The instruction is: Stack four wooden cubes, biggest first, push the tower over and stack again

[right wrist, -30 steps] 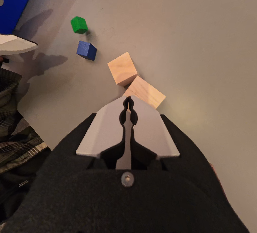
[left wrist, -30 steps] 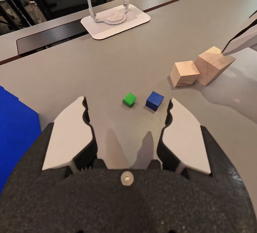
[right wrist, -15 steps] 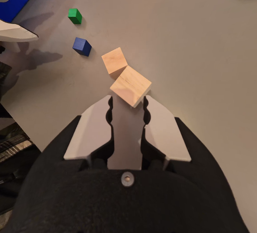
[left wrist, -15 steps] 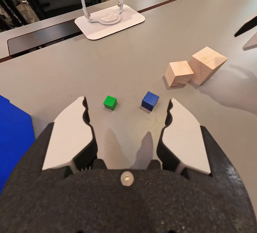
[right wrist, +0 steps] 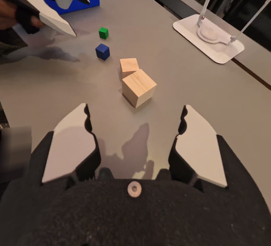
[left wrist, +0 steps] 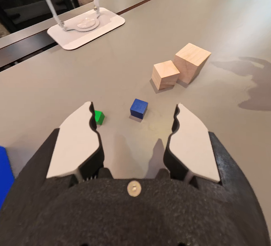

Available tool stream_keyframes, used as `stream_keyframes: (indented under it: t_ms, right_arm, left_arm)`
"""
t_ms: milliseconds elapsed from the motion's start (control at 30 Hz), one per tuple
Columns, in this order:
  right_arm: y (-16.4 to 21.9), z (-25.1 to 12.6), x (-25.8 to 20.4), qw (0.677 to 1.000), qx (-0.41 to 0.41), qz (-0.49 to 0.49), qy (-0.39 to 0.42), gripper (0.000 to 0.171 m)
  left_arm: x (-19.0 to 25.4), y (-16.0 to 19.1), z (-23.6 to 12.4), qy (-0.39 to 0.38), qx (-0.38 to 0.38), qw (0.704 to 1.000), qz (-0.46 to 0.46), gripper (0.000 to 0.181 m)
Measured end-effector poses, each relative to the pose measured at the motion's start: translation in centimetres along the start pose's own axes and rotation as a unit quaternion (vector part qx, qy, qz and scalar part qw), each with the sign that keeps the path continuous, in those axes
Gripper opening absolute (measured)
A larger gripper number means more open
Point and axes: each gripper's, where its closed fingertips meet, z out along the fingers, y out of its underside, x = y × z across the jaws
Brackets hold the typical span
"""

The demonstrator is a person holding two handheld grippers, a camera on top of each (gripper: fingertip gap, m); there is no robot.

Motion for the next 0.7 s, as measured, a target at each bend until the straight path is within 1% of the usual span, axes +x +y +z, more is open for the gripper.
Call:
stream_keyframes:
  t_ms: [67, 167, 233, 300, 400, 500, 700]
  right_arm:
    - [0.9, -0.8, -0.3, 1.000, 0.004, -0.020, 0.001, 0.122]
    - [2.3, -1.6, -0.9, 0.999, 0.008, -0.049, -0.003, 0.123]
    - [3.0, -2.2, -1.4, 0.998, 0.010, -0.064, -0.008, 0.123]
    - [3.4, -2.7, -1.7, 0.998, 0.018, -0.064, -0.014, 0.123]
    - [3.7, -3.4, -1.9, 0.998, 0.038, -0.053, -0.023, 0.123]
    - [4.3, -3.9, -1.7, 0.998, 0.044, -0.038, -0.029, 0.122]
    - [6.0, -4.7, -1.4, 0.999, 0.025, -0.031, -0.026, 0.122]
  left_arm:
    - [1.1, -0.5, 0.1, 0.032, 0.004, 0.999, 0.020, 0.095]
    - [3.0, -2.2, 0.1, 0.106, 0.023, 0.993, 0.046, 0.083]
    - [4.1, -3.7, 0.2, 0.159, 0.035, 0.984, 0.072, 0.076]
    - [4.8, -4.9, 0.6, 0.204, 0.028, 0.972, 0.113, 0.071]
    - [5.1, -5.2, 2.3, 0.248, -0.019, 0.951, 0.184, 0.068]
    - [5.4, -4.6, 4.2, 0.288, -0.085, 0.928, 0.221, 0.066]
    - [6.3, -3.4, 7.1, 0.308, -0.214, 0.867, 0.327, 0.069]
